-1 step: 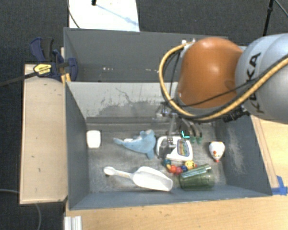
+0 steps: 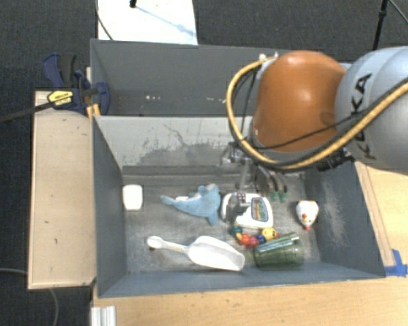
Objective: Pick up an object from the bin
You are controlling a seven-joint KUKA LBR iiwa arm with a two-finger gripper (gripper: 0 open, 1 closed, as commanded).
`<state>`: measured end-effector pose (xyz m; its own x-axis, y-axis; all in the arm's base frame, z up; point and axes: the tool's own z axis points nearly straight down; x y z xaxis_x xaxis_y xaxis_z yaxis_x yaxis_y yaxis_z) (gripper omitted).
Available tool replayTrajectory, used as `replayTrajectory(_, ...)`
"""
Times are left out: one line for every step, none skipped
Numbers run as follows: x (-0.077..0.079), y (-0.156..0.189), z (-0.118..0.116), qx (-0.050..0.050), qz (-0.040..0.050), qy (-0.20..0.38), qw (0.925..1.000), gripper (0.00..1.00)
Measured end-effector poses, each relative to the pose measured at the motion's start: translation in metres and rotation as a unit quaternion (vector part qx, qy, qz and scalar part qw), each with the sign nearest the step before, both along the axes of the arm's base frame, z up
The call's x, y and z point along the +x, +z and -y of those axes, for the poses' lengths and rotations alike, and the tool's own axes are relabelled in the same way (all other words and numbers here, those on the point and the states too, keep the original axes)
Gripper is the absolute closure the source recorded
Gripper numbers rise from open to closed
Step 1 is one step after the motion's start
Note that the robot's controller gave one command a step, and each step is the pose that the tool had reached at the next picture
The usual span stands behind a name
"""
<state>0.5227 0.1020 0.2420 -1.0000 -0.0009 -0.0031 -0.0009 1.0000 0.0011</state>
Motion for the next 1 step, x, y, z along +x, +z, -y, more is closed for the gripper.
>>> replayTrajectory(0.0245, -0.0733, -0.0015, 0.000, 0.0026, 0.034, 0.9994, 0.00)
